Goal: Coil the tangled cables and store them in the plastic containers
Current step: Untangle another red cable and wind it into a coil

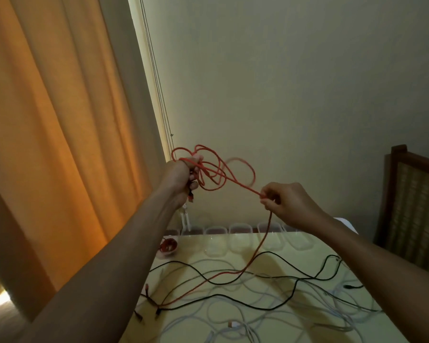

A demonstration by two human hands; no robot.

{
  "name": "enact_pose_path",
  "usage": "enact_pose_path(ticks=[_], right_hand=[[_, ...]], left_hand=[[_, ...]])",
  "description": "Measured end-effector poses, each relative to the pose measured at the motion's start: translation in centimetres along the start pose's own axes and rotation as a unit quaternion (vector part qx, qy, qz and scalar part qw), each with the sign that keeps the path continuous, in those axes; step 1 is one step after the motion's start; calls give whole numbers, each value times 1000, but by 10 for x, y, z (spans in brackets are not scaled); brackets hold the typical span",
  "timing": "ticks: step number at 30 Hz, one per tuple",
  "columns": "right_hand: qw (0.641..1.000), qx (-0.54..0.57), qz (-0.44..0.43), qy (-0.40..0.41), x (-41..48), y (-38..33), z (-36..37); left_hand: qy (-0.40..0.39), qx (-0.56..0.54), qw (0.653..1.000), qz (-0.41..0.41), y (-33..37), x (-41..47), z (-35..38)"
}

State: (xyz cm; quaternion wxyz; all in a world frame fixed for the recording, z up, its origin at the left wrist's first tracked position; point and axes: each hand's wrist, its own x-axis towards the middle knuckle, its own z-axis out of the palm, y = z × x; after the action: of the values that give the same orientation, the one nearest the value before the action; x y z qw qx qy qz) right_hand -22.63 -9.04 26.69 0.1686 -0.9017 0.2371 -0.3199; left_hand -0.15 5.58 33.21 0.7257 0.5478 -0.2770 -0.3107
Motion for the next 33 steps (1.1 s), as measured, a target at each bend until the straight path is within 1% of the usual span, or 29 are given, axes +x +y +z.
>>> enact_pose_path(ticks=[4, 7, 9, 12, 14, 15, 16, 19, 21, 23, 26, 29, 33], right_hand=[[998, -27, 45, -27, 0, 28, -9], [995, -45, 82, -20, 1, 55, -28], [992, -64, 109, 18, 7, 71, -46], [981, -50, 142, 121, 20, 77, -76], [971, -18, 135, 196, 29, 63, -91], [969, -8, 120, 217, 33, 53, -96], [971, -9, 98, 219, 37, 40, -99], [989, -30, 12, 146, 40, -1, -93], [994, -22, -36, 101, 37, -22, -78], [993, -19, -85, 86, 36, -36, -62], [984, -45, -157, 68, 34, -43, -47], [982, -57, -174, 54, 34, -42, -44], [982, -71, -172, 21, 29, -43, -36]], left_hand=[[45, -67, 996, 28, 10, 6, -14], [76, -61, 994, 51, 15, 9, -32], [91, -27, 993, 67, 15, 7, -39], [113, 86, 988, 57, 13, 2, -41], [104, 153, 982, 44, 11, -2, -37], [87, 176, 979, 44, 9, -4, -33], [67, 195, 977, 49, 7, -7, -26], [12, 240, 967, 87, -1, -15, 1], [-25, 249, 963, 99, -7, -19, 17], [-62, 252, 962, 91, -13, -22, 32], [-99, 249, 961, 72, -20, -25, 47], [-114, 230, 965, 56, -24, -22, 49], [-100, 169, 981, 10, -30, -20, 51]])
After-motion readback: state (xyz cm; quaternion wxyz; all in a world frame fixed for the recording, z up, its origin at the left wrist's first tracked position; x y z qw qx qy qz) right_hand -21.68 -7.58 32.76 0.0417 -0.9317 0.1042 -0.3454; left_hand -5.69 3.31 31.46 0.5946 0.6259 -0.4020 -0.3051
